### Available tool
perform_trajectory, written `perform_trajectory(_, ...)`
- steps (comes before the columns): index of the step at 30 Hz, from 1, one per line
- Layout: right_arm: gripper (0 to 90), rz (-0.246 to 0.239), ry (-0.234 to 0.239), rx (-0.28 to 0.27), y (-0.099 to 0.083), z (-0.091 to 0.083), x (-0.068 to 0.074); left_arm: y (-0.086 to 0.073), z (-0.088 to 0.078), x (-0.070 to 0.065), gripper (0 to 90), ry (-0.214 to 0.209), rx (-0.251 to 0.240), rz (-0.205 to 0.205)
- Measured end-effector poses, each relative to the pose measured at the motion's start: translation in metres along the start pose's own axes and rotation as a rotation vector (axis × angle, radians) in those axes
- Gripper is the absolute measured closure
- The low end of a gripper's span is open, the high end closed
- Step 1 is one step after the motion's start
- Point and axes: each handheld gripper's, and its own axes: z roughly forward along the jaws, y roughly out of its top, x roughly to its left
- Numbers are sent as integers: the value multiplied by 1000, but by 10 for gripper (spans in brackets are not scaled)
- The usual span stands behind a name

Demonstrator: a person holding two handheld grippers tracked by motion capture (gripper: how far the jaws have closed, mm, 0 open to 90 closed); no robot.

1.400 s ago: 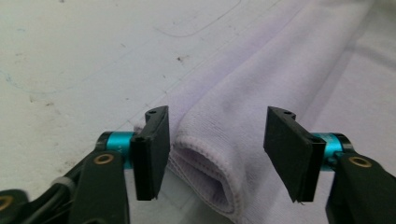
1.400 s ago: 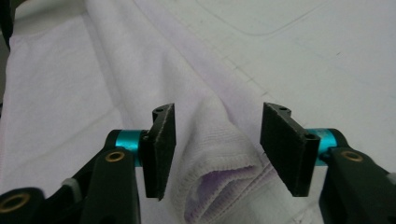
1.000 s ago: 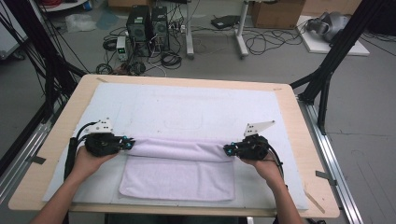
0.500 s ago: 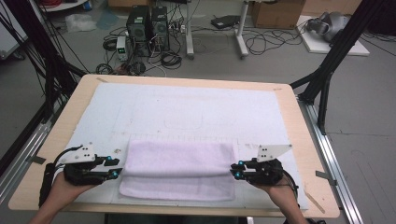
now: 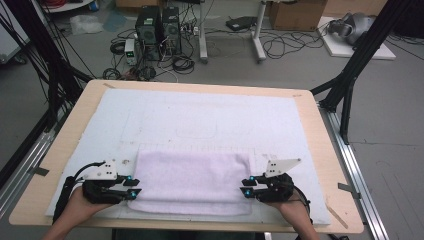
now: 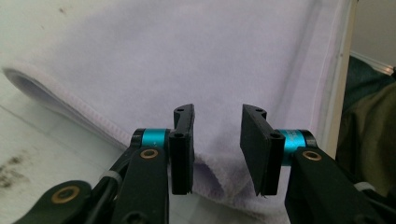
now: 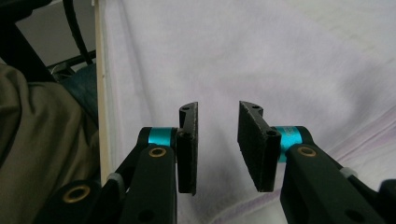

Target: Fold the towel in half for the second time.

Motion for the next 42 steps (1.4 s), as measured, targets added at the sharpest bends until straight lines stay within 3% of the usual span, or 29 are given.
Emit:
perform_trajectory(2,686,3,-6,20,-5,2,0,-6,0,1,669,3,19,-4)
perform_trajectory(4,688,13,-8,55,-11,3,2,-11,-2,2,676,4,3,-23)
perform_trajectory(6,688,11,-19,65,-15,1,3,-11,-5,1,676,14,6,-17)
perform_trajectory(9,688,5,-34,47,-16,-5,5,-8,-10,0,645,30,0,-10)
perform_trajectory(15,685,-11,-31,7,-6,-8,8,9,-19,-4,629,18,-75,10)
perform_trajectory(19,659,-32,-18,33,-3,4,9,10,-10,-7,640,1,-49,25)
perform_trajectory(23,630,-41,-2,77,-7,12,9,-1,-1,-6,639,0,5,15)
perform_trajectory(25,630,-36,0,70,-9,12,9,-6,1,-6,634,8,34,21)
perform_trajectory(26,633,-37,-1,69,-9,12,9,-8,2,-7,633,14,26,20)
perform_trajectory(29,649,-46,-19,88,-10,15,11,-7,4,-9,644,31,36,33)
perform_trajectory(32,698,-57,-35,104,-8,16,13,-5,7,-12,720,40,41,45)
perform_trajectory(35,826,-71,-30,108,-8,17,14,-5,7,-11,825,37,44,49)
perform_trajectory(38,864,-78,-20,112,-5,16,13,-3,4,-10,850,40,35,42)
perform_trajectory(42,872,-74,-17,57,3,6,13,6,-11,-10,853,44,1,45)
